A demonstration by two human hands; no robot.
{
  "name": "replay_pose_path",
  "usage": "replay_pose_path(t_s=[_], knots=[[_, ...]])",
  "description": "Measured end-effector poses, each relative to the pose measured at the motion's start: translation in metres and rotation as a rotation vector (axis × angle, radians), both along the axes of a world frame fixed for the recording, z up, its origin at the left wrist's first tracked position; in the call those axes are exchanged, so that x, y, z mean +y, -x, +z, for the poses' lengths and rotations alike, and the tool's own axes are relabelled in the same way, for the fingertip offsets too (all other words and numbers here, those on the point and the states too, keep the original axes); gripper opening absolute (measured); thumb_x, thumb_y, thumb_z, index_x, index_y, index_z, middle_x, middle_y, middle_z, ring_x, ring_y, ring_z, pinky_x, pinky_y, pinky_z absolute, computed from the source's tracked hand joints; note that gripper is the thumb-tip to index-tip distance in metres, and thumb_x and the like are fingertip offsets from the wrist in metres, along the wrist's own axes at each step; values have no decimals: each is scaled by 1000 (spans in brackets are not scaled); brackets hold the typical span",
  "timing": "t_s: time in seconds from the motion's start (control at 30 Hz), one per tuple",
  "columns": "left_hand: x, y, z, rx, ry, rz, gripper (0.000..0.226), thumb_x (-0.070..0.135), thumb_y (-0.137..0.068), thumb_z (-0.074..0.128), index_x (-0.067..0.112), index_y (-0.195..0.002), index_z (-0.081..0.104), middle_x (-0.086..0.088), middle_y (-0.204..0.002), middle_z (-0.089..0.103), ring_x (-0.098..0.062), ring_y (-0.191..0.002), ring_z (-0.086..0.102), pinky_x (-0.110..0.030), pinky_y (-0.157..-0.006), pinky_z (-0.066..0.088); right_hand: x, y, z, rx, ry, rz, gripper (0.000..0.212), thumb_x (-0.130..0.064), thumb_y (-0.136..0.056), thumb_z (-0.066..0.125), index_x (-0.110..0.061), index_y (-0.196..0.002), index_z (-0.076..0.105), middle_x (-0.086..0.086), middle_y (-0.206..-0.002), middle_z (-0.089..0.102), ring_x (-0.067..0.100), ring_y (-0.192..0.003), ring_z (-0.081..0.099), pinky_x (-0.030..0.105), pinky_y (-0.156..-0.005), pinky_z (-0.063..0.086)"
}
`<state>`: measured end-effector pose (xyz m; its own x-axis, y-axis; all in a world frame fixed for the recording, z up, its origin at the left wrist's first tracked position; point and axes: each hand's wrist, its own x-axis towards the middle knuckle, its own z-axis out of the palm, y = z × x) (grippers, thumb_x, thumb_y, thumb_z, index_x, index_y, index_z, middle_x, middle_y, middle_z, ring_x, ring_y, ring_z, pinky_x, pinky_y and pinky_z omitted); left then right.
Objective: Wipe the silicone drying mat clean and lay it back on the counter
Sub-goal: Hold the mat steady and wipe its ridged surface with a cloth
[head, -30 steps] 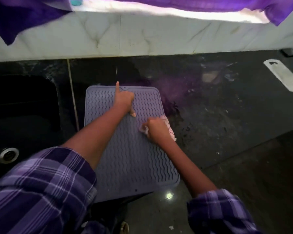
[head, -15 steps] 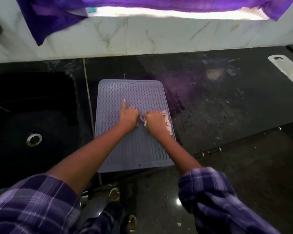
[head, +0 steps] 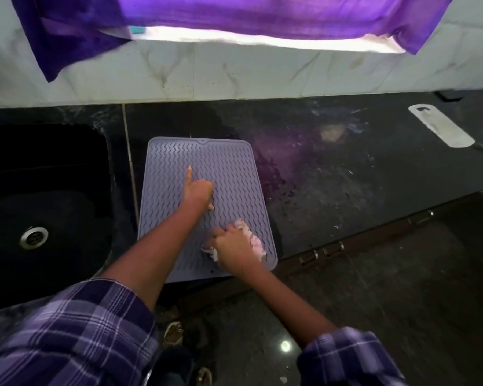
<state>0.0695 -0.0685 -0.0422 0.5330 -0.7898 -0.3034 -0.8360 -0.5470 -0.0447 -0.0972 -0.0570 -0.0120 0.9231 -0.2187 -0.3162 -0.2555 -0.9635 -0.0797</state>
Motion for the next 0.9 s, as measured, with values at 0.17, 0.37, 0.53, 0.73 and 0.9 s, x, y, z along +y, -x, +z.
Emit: replay_pose_path(t_s=[0.17,0.37,0.53,0.73,0.9], knots=[[1,-3,0,-14,-12,-44,45,41,-84,66,12,-118,61,-5,-115,65,-22,-119,57,-46,-120,-6,6,40,-1,99,-91,13,37,-17,-88,61,-15,-125,60,9,-129,57,28,-122,49,41,-110,36],[-34,-32,26,28,3,-39,48,37,-74,77,13,-110,59,-5,-112,65,-24,-119,56,-46,-120,7,-78,0,49,-240,-175,-446,19,-22,-86,66,-24,-104,70,2,-103,69,18,-89,64,30,-79,54],[-62,-47,16,102,36,-79,52,46,-74,74,14,-114,61,-6,-119,64,-23,-123,54,-47,-120,1,-160,-66,52,-318,0,-547,28,-16,-85,63,-25,-109,71,7,-111,69,29,-102,64,38,-86,53],[-83,-76,6,97,-53,-146,117,58,-65,76,9,-153,15,-12,-159,19,-26,-149,14,-48,-121,-2,-208,-159,19,-419,238,-405,29,-8,-91,54,-20,-112,70,9,-111,69,28,-105,62,38,-88,45],[-86,-89,9,84,-118,-176,126,75,-57,69,7,-152,20,-8,-157,27,-21,-148,21,-49,-120,-5,-220,-183,-20,-176,235,-274,32,-19,-95,44,-20,-119,65,7,-123,62,29,-117,53,37,-95,37]])
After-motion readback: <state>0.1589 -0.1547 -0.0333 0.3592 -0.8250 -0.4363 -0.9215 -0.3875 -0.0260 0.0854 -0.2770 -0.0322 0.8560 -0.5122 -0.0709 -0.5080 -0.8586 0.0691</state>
